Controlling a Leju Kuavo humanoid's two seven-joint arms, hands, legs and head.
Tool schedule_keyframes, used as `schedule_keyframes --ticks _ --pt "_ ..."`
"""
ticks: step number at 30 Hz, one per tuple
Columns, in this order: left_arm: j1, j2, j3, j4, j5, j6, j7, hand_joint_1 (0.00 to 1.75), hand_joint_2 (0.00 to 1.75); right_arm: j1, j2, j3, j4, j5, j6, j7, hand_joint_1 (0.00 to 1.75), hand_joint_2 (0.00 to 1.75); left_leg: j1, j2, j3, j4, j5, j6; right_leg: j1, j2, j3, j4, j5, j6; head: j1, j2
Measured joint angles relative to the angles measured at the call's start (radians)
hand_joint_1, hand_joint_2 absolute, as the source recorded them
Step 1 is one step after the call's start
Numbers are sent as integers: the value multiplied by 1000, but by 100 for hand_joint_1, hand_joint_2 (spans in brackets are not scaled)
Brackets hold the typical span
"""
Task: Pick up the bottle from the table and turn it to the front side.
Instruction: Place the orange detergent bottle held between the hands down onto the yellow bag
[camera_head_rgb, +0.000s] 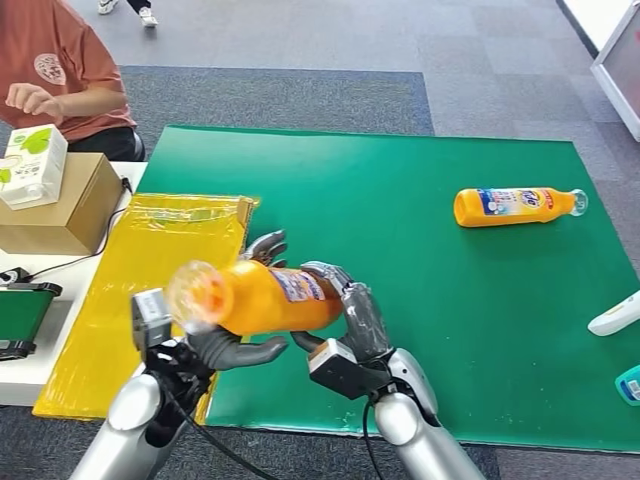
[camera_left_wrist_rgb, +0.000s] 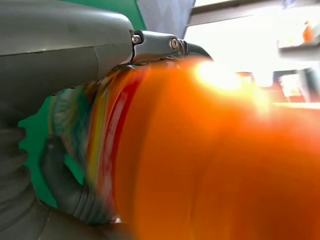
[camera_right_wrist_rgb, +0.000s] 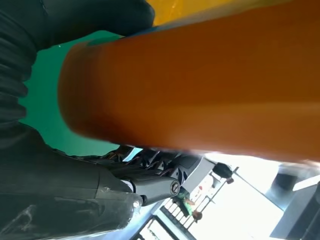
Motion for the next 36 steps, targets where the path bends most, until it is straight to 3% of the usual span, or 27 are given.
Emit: schedule_keyframes --ticks 4,8,12,22,24,26,28,32,36 --pt "-90 27 -63 48 -19 4 32 0 175 -34 5 22 64 -2 0 2 175 175 0 0 0 0 1 0 0 1 0 1 1 0 0 0" --pt "-111 54 -85 57 -15 12 32 0 175 -45 5 41 85 -11 2 3 175 175 0 0 0 0 1 0 0 1 -1 1 0 0 0 0" --pt "-116 71 -95 60 -20 23 24 175 175 -51 5 52 98 -14 7 6 175 175 0 0 0 0 0 -1 0 1 -1 1 0 -1 0 0" --pt "-105 83 -102 59 -91 90 17 175 175 -50 5 68 119 -7 11 33 175 175 0 0 0 0 0 -1 0 1 -1 0 0 -1 0 0" --pt "-105 85 -102 59 -99 93 18 175 175 -49 5 70 120 -5 12 33 154 175 0 0 0 0 0 -1 0 1 -1 1 0 -1 0 0" --pt "-105 87 -102 59 -103 93 19 175 175 -48 5 72 120 -3 12 34 67 175 0 0 0 0 0 -1 0 1 -1 1 0 -1 0 0" --pt "-105 90 -100 59 -109 97 21 175 175 -47 5 74 120 0 11 36 0 175 0 0 0 0 0 -1 0 1 -1 1 0 -1 0 0" --pt "-91 90 -89 51 -206 173 7 175 175 -46 5 78 118 5 7 54 0 175 0 0 0 0 0 -1 0 1 -1 1 0 -1 0 0" --pt "-51 79 -62 9 -531 410 -23 175 175 -30 5 52 100 -18 0 87 0 175 0 0 -1 0 0 -1 0 1 -1 0 0 -1 0 0"
